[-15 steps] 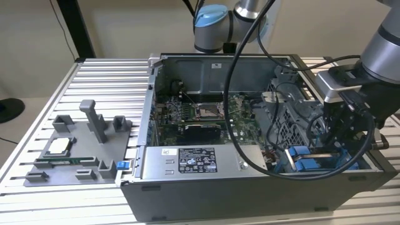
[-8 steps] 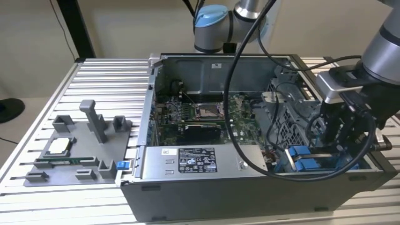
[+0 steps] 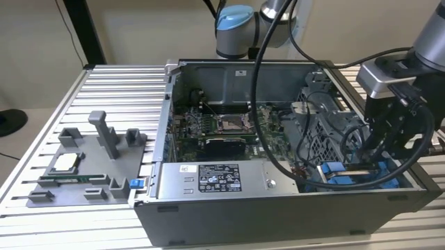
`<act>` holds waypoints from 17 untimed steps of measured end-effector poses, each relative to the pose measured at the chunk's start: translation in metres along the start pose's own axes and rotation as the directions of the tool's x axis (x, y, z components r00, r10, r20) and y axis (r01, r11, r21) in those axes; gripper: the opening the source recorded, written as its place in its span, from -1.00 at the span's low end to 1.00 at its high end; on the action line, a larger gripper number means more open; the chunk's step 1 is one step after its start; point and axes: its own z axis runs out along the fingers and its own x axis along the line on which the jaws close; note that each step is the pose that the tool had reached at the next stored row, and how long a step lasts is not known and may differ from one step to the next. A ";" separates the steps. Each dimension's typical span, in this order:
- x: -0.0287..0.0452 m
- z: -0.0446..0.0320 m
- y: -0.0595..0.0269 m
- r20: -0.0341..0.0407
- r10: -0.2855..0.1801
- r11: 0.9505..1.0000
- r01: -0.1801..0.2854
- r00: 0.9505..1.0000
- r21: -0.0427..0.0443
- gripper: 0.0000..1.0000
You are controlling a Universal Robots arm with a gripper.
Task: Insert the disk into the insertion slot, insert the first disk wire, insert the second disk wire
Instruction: 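Insert the first disk wire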
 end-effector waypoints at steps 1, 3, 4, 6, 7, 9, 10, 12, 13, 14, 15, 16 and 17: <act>-0.0003 -0.0009 -0.0001 0.000 0.001 1.000 -0.001 1.000 0.000 1.00; -0.0005 -0.0011 -0.0001 0.000 0.003 1.000 -0.003 1.000 0.000 1.00; -0.0006 -0.0014 -0.0001 0.000 0.003 1.000 -0.003 1.000 0.000 1.00; -0.0008 -0.0036 -0.0003 -0.001 0.003 1.000 -0.003 1.000 0.000 1.00; -0.0009 -0.0042 -0.0003 0.000 0.004 1.000 -0.004 1.000 0.000 1.00; -0.0009 -0.0043 -0.0003 0.000 0.004 1.000 -0.004 1.000 0.000 1.00; -0.0009 -0.0043 -0.0003 0.000 0.004 1.000 -0.004 1.000 0.000 1.00; -0.0009 -0.0044 -0.0003 0.000 0.004 1.000 -0.004 1.000 0.000 1.00; -0.0009 -0.0044 -0.0003 0.000 0.004 1.000 -0.004 1.000 0.000 1.00; -0.0009 -0.0044 -0.0003 0.000 0.004 1.000 -0.004 1.000 0.000 1.00; -0.0009 -0.0045 -0.0008 0.000 0.004 1.000 -0.004 1.000 0.000 1.00; -0.0009 -0.0045 -0.0016 -0.001 0.003 1.000 -0.003 1.000 -0.001 1.00; -0.0009 -0.0045 -0.0030 0.000 0.004 1.000 -0.004 1.000 -0.004 1.00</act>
